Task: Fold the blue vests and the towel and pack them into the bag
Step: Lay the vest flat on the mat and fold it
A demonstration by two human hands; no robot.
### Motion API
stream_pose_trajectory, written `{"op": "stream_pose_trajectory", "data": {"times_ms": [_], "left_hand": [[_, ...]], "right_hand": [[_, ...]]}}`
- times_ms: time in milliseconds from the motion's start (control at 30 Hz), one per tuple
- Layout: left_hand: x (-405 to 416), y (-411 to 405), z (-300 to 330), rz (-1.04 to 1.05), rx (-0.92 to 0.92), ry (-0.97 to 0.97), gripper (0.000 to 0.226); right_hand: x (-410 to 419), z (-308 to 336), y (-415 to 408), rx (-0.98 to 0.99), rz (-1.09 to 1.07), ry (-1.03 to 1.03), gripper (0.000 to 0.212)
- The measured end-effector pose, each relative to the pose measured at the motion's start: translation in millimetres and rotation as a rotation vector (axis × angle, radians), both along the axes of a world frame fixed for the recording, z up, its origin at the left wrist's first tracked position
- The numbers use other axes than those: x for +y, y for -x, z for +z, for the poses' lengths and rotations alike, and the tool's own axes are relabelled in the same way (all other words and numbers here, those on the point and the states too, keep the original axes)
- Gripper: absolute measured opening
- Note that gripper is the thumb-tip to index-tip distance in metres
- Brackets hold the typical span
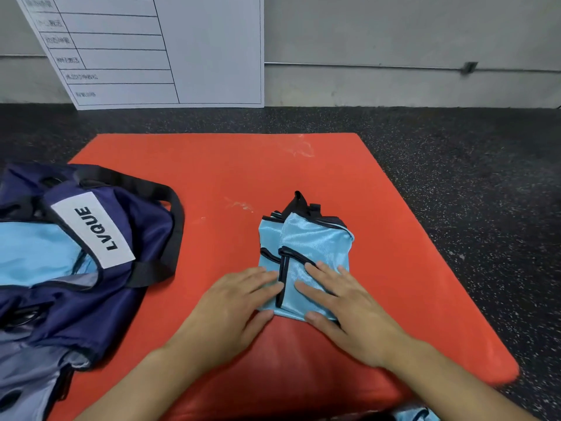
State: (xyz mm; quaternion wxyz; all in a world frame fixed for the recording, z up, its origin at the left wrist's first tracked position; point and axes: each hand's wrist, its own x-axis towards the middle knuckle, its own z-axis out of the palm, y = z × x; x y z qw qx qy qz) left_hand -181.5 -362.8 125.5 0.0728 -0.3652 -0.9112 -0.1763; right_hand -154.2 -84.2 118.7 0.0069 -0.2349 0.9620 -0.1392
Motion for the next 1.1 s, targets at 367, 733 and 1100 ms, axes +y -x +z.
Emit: {"op": "stream_pose_trajectory", "data": {"times_ms": [367,733,1100], "left_hand": [[15.3,12.5,-5.4,-0.022,0.023,-0.074,0.028],[4.7,6.0,-9.3,0.022,-0.087,-0.108,0.051],[22.5,12.3,7.2,0.159,-0.395,-0.427,0.079]], "right_hand": [[25.0,11.6,-2.8,0.102,0.146,0.076,0.052],[36.1,13.6,-7.6,0.285,0.186,0.139,0.016],[29.8,34.0,2.9,-0.024,-0.119,0.575,0.013]]}}
